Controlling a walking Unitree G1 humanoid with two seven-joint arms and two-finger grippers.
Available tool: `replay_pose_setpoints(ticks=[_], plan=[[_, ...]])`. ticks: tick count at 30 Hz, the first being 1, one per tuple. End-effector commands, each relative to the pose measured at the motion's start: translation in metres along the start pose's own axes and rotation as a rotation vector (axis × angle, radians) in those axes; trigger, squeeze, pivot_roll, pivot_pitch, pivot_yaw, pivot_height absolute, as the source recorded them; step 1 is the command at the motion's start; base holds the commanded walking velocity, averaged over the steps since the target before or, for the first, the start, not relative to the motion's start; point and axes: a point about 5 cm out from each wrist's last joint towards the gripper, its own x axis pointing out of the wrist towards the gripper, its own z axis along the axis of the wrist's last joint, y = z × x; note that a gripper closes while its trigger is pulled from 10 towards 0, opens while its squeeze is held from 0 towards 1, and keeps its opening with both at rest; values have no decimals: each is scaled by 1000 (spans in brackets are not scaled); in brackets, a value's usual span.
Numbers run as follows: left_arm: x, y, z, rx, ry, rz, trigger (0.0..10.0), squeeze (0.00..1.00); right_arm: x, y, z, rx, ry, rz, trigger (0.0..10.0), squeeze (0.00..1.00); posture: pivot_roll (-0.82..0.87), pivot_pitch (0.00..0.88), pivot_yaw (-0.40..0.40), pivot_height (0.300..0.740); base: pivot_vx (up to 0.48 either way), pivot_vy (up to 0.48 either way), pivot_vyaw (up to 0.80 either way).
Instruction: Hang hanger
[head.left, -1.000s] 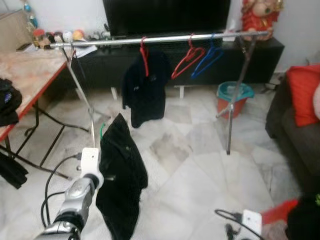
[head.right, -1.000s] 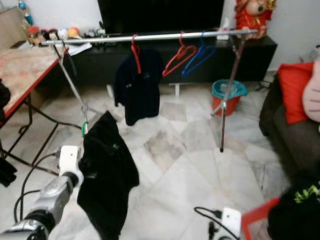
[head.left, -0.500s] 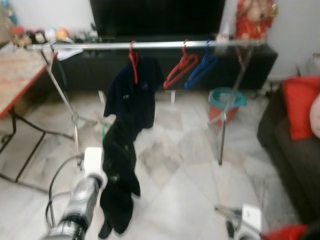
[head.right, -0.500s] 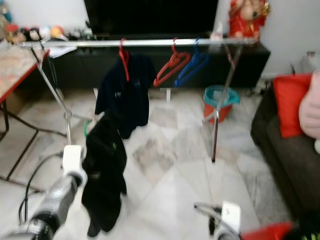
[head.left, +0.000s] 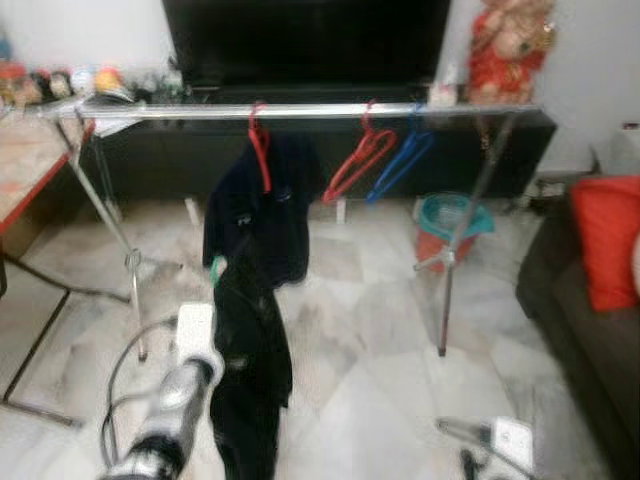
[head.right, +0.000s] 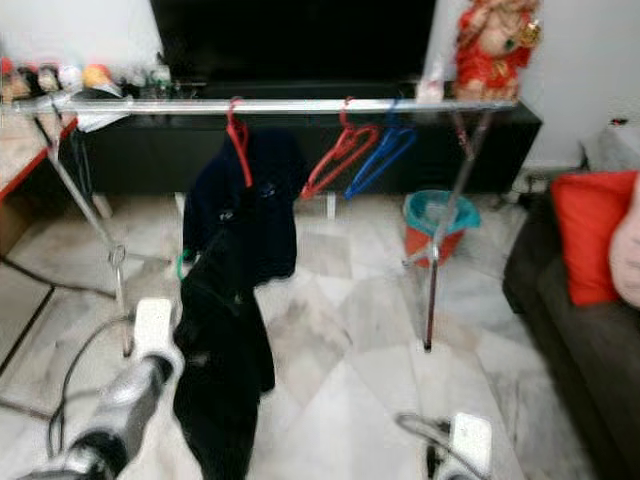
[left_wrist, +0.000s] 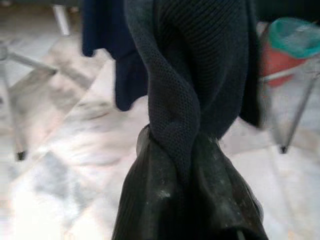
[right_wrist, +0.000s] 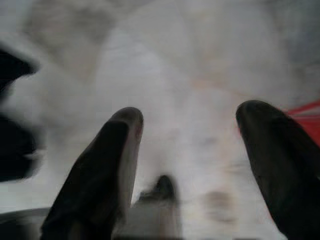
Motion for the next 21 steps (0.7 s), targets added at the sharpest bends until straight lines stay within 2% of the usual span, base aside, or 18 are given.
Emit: replay_pose_setpoints(ticks=[1, 8, 21], plan=[[6, -6, 13, 7, -54, -24, 10000, 0, -2, -10, -7, 3, 21, -26, 10000, 0, -32, 0, 43, 740, 446, 0, 0], [6, -10, 12, 45, -41, -84, 10000, 0, -4, -6, -15, 30, 47, -24, 10000, 0, -29, 0, 54, 740, 390, 0, 0], [6, -12, 13, 43, -39, -98, 10000, 0, -4, -5, -18, 30, 57, -18, 10000, 0, -26, 0, 56, 740, 480, 0, 0]])
